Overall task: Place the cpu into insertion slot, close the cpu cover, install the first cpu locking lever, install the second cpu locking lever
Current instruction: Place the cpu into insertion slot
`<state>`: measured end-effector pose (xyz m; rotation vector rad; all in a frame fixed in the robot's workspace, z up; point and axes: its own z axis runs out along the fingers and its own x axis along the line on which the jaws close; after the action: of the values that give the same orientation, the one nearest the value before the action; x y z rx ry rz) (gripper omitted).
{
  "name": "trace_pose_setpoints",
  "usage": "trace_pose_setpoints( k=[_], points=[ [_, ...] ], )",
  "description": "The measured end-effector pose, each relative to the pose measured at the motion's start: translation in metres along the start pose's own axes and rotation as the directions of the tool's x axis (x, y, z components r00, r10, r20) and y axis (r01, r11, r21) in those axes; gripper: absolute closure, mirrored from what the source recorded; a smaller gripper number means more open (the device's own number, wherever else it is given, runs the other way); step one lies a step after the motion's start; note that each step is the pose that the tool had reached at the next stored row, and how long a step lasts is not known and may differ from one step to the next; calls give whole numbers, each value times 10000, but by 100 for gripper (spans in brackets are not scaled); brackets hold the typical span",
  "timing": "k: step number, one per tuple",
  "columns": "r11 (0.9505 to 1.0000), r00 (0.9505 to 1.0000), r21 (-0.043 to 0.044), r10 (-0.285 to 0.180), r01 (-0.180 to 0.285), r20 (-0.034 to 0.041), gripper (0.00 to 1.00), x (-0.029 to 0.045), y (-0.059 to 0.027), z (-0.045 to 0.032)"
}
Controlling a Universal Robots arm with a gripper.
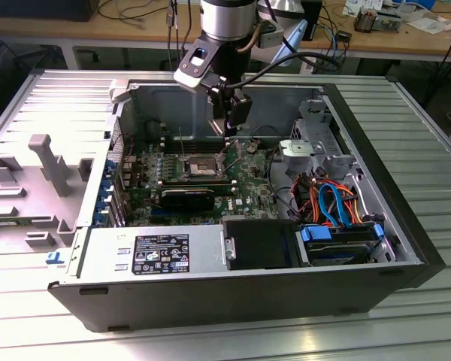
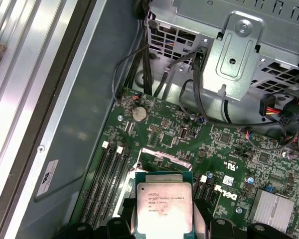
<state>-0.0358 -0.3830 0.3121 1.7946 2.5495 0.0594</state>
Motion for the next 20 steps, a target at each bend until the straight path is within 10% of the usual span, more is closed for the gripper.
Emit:
trace_pose_setpoints(
  k=[20],
  points=[
    [9994,9994,-2,337,-337,16,46,1,0,10]
  ],
)
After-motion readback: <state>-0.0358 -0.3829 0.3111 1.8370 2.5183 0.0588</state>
